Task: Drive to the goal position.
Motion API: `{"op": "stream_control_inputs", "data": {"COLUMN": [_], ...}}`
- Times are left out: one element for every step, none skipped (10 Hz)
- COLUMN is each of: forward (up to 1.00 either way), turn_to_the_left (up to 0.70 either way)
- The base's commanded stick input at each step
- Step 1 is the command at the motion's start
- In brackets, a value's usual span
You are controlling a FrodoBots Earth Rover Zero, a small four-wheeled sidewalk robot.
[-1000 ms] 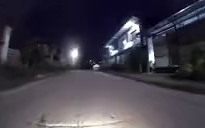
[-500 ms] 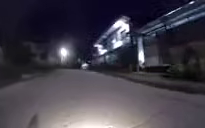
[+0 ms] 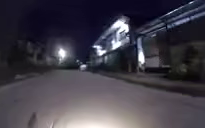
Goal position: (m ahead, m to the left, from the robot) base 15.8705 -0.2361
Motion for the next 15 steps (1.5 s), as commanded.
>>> {"op": "stream_control_inputs", "data": {"forward": [0.50,0.50,0.50,0.50,0.50,0.50,0.50,0.50,0.50,0.50,0.50,0.50,0.50,0.50,0.50], "turn_to_the_left": [0.00,0.00,0.00,0.00,0.00,0.00,0.00,0.00,0.00,0.00,0.00,0.00,0.00,0.00,0.00]}}
